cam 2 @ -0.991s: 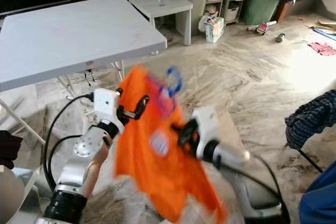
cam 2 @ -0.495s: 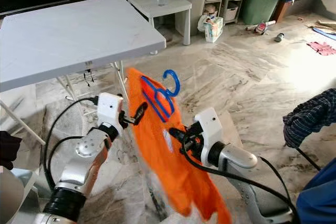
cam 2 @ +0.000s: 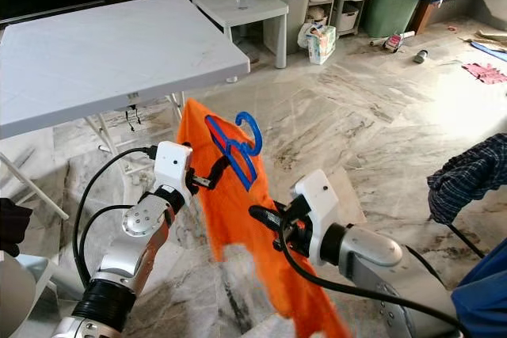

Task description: Hang hanger

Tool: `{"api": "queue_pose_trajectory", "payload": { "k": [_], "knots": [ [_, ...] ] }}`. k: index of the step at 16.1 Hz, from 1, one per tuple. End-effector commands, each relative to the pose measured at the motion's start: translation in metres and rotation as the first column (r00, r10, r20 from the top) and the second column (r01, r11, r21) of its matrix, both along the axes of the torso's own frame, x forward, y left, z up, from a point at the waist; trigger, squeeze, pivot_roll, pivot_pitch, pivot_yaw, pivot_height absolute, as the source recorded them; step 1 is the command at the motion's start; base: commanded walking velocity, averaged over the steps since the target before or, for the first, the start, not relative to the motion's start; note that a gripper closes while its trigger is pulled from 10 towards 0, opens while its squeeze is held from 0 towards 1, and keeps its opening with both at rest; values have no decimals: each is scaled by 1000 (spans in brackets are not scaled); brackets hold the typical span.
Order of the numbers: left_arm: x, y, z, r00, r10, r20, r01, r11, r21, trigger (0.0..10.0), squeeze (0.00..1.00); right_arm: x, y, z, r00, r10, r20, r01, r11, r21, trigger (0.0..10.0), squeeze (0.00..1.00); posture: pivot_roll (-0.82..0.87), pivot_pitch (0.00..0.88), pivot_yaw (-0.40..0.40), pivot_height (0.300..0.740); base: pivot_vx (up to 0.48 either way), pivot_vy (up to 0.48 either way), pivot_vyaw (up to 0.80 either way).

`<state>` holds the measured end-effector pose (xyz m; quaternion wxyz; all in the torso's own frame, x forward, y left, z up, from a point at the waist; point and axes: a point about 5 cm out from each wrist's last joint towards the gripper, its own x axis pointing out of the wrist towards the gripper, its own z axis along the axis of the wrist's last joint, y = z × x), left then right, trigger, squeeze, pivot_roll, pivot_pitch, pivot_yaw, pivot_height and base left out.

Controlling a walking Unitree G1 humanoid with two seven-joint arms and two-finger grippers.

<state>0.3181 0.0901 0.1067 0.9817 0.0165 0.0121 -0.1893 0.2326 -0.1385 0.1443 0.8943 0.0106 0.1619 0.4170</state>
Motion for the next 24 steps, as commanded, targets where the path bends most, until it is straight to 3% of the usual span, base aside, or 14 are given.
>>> {"api": "queue_pose_trajectory", "payload": {
  "k": [1,7,13,21,24],
  "knots": [
    [6,6,10,998,38,39,-38,999,-2,10000,0,-3,5,-4,999,37,-10,-37,999,-2,10000,0,-150,17,17,740,0,0,0],
    [-1,9,2,999,34,2,-34,999,18,10000,0,21,-9,-14,984,-175,23,175,984,-24,10000,0,-143,22,21,740,0,0,0],
    [1,7,-4,999,32,-17,-32,999,26,10000,0,0,7,-3,999,47,5,-47,998,40,10000,0,-147,22,17,740,0,0,0],
    [6,10,-1,999,54,-3,-54,998,24,10000,0,-12,8,-13,994,90,-56,-88,996,34,10000,0,-152,24,20,740,0,0,0],
    [6,14,-1,998,67,-3,-66,997,34,10000,0,-10,0,-19,996,52,-74,-52,999,10,10000,0,-146,25,18,740,0,0,0]
  ]
}}
